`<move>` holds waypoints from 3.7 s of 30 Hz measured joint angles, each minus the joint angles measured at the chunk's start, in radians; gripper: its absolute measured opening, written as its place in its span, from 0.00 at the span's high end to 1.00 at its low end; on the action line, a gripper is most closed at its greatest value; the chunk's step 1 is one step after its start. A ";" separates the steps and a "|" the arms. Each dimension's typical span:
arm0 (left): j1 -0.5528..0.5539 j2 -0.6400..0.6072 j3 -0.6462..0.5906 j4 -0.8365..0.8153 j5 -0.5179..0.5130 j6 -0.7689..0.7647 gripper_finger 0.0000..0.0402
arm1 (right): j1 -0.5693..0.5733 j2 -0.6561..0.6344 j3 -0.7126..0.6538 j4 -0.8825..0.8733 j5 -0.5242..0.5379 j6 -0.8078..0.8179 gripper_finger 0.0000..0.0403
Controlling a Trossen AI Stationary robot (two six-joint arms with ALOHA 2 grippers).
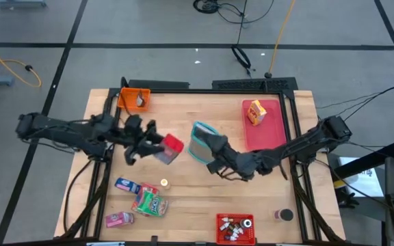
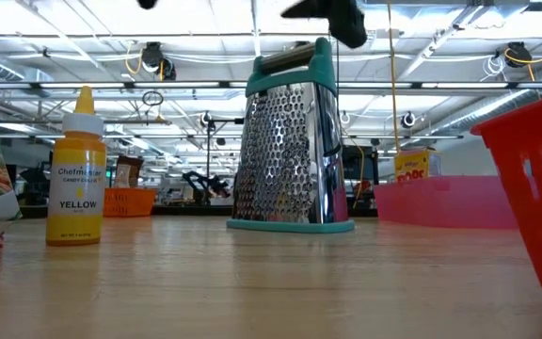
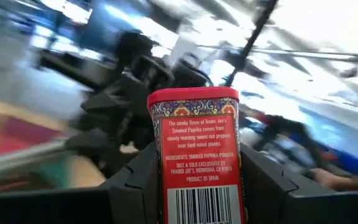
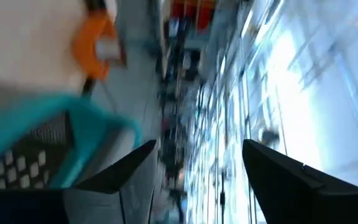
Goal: Pick & Place Kitchen Items
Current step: Put the red seasoning can into the orange bin
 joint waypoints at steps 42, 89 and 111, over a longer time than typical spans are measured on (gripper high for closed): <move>0.062 -0.204 -0.001 -0.888 -1.401 -0.171 0.61 | -0.002 -0.047 -0.026 0.255 0.097 0.240 0.51; 0.802 0.132 -0.323 -0.111 -0.962 0.301 0.61 | 0.025 -0.127 -0.025 0.284 0.119 0.288 0.51; 0.925 0.470 -0.323 0.233 -0.816 0.331 0.61 | 0.023 -0.127 -0.025 0.280 0.119 0.285 0.51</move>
